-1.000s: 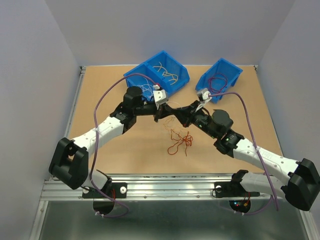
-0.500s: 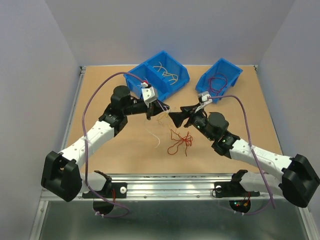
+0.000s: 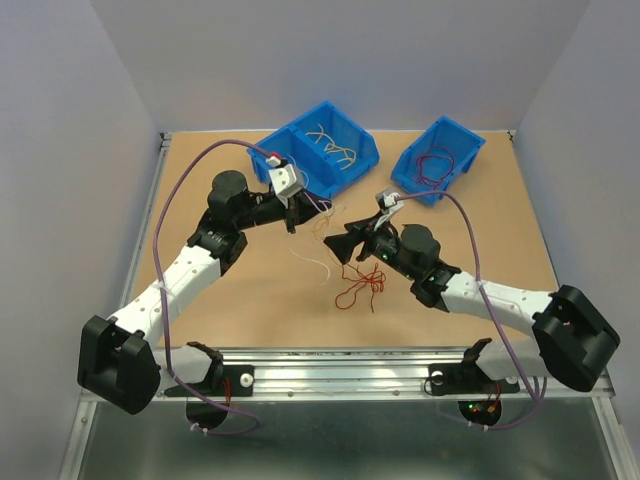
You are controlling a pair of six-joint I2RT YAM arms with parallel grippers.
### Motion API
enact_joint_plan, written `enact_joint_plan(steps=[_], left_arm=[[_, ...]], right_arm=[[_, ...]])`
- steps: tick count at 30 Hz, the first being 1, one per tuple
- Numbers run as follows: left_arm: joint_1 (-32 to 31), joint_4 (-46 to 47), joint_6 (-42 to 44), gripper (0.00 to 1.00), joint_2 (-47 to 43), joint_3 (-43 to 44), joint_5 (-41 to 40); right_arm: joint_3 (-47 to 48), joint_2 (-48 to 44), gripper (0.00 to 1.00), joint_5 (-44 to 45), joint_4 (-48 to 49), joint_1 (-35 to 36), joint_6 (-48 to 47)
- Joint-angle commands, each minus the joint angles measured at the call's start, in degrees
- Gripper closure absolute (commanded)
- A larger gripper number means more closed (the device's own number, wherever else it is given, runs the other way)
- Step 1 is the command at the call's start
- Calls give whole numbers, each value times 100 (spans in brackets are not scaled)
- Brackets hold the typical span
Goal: Untangle the cables
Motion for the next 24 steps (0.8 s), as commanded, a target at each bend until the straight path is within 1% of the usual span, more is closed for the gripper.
enact_joint_plan(steps=[1, 9, 14, 16, 21, 24], left_arm=[[29, 413, -289, 100, -165, -81, 77], [29, 475, -527, 100, -50, -20, 429], [29, 738, -668, 100, -112, -125, 587], [20, 818, -922, 100, -138, -134, 684], [11, 1151, -1168, 100, -173, -257, 737], [-33, 1318, -1318, 100, -182, -318, 833]], right_arm=[[-115, 86, 16, -316, 674, 66, -18], [-53, 235, 16, -247, 718, 119, -140], [26, 428, 16, -123, 805, 172, -272], [52, 499, 16, -79, 902, 207, -325], [70, 657, 15, -123, 1297, 312, -483], [131, 780, 15, -18, 1324, 400, -598]])
